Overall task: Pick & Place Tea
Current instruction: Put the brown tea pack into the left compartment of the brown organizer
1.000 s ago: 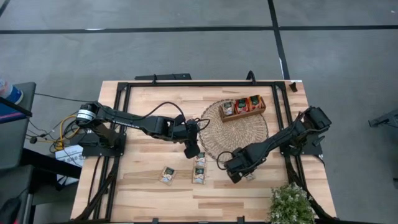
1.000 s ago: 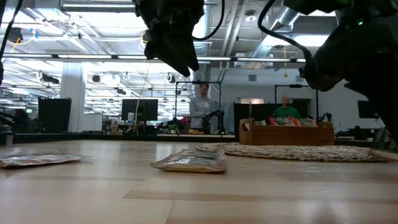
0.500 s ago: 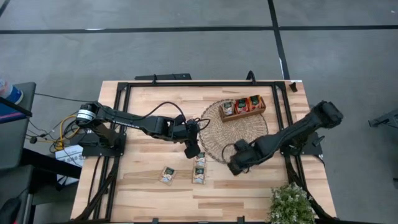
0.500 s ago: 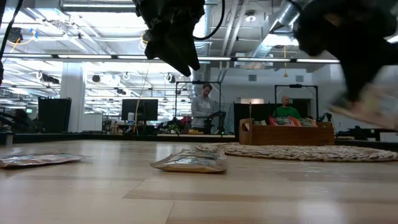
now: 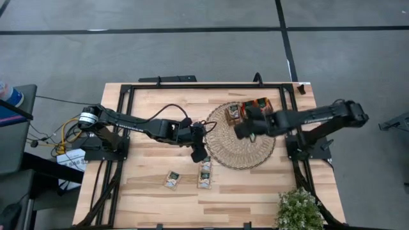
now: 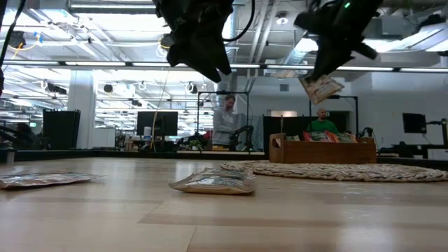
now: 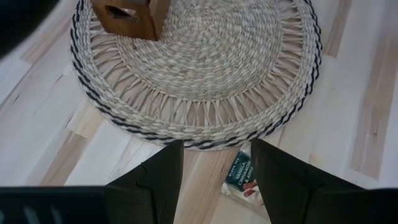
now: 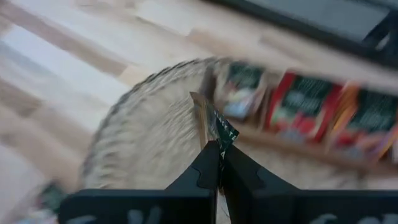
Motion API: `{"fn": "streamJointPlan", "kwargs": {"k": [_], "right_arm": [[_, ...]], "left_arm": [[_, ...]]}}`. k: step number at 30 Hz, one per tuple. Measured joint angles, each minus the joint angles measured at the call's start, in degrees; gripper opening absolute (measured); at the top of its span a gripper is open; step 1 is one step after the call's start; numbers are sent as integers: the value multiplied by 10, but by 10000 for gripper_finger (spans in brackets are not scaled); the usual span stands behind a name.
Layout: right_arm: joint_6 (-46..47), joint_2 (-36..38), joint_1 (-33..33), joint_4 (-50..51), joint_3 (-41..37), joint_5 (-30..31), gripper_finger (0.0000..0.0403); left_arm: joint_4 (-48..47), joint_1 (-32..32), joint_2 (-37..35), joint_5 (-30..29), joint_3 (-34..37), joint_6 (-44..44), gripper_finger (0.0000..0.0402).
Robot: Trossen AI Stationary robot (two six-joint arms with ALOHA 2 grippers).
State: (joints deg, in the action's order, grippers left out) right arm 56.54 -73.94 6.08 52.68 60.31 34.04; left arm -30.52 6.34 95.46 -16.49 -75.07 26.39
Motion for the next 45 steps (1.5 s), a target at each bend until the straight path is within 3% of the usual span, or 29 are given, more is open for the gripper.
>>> {"fn": "streamJointPlan", "kwargs": {"k": [7,17,29,37,45], "right_arm": [[-220,0,-120,-139,-30,-65,2],[-410,3,-227,-324,-110,-216,2],[-494,3,-371,-482,-202,-402,2],[-536,-2,-396,-500,-217,-443,2],[-551,-69,-389,-533,-217,-446,3]], "left_arm": [[6,0,0,0,0,0,182],[4,0,0,0,0,0,182],[7,0,0,0,0,0,182],[7,0,0,-2,0,0,182],[12,0,0,-2,0,2,182]]}}
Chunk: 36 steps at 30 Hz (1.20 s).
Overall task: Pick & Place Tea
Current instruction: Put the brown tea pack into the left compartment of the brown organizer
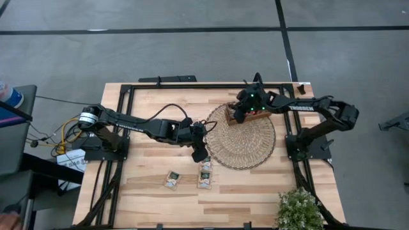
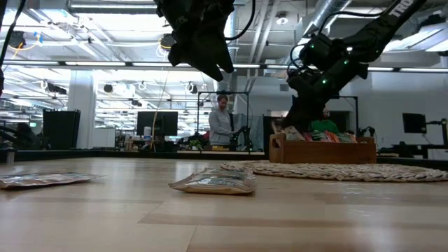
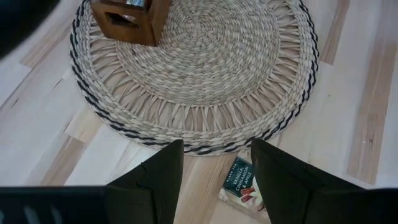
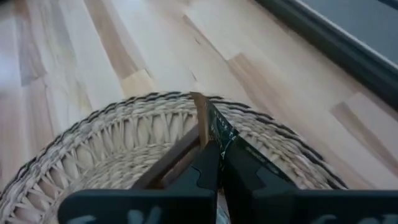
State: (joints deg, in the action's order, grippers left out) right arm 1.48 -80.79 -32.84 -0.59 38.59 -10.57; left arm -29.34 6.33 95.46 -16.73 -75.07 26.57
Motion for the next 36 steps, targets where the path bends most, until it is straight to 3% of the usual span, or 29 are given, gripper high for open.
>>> {"fn": "streamJointPlan", "kwargs": {"k": [4,23,36], "right_arm": [[-2,-11,2,-30,0,0,4],[10,-11,13,18,0,0,9],[30,-3,13,61,0,-1,111]], "left_arm": [[3,0,0,0,0,2,182],[20,0,0,0,0,12,182],[26,0,0,0,0,12,182]]}}
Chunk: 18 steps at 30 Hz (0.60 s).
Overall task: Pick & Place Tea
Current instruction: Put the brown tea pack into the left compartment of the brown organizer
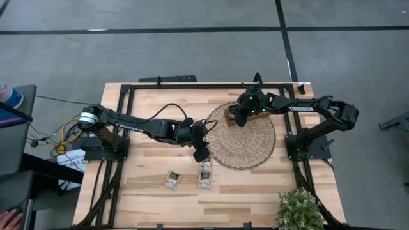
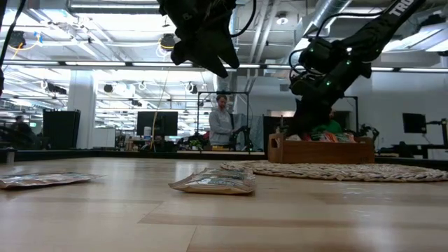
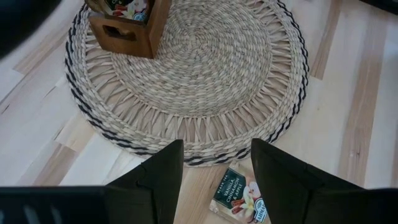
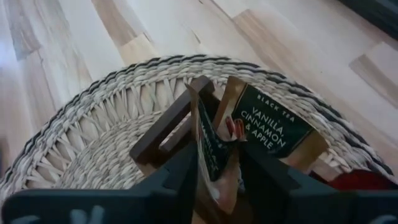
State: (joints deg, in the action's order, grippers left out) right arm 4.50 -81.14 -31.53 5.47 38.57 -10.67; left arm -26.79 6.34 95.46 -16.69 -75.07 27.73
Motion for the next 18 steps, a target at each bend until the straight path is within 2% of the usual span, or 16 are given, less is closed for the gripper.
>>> {"fn": "streamJointPlan", "kwargs": {"k": [9,14,18], "right_arm": [[-20,64,0,35,0,2,157],[-35,88,0,52,0,35,167],[-29,95,0,65,0,36,168]], "left_arm": [[14,0,0,0,0,0,182],[15,0,0,0,0,0,182],[15,0,0,7,0,0,182]]}}
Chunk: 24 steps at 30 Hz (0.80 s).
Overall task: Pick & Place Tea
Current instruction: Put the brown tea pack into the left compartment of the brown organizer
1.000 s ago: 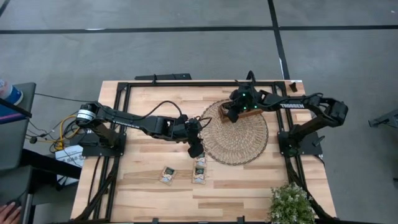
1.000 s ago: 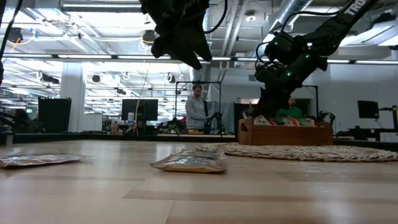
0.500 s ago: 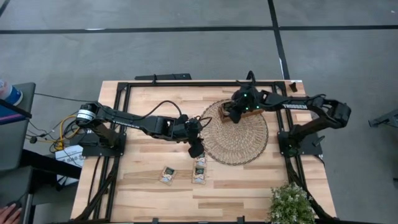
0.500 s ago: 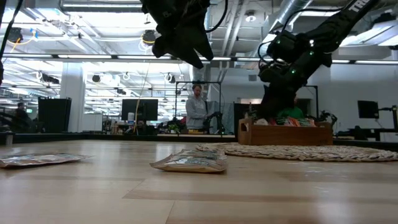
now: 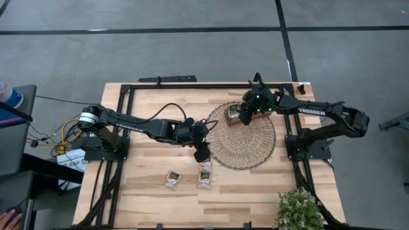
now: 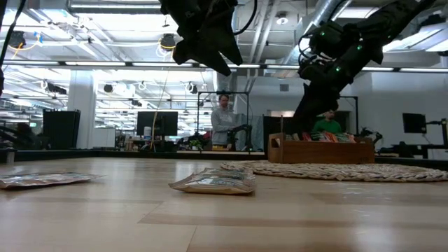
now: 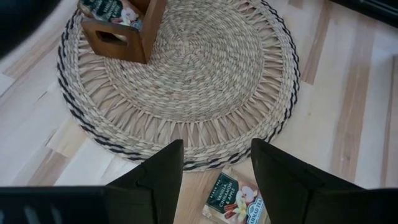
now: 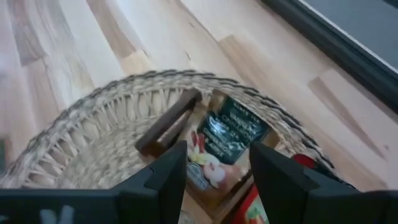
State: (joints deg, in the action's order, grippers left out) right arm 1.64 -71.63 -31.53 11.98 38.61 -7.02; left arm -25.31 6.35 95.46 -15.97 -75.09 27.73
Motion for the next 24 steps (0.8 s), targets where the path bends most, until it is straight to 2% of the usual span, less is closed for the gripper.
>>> {"fn": "streamJointPlan", "kwargs": {"k": [3,6,8,12,16,18,22,24], "right_arm": [[27,18,3,4,5,-20,165],[50,48,24,26,23,-85,161],[61,77,53,49,33,-132,158],[125,133,146,88,37,-140,149],[239,152,266,102,37,-106,136],[284,150,330,89,37,-59,130],[340,124,431,45,36,40,118],[362,109,460,16,36,62,114]], "left_arm": [[0,0,0,1,0,0,182],[-2,0,0,1,0,-1,182],[-15,0,0,-3,0,-7,182],[-88,0,0,-35,0,-4,182],[-182,0,-1,-77,5,31,182],[-190,1,-1,-94,24,57,182],[-171,9,-15,-70,84,99,182],[-168,20,-23,-52,115,120,182]]}}
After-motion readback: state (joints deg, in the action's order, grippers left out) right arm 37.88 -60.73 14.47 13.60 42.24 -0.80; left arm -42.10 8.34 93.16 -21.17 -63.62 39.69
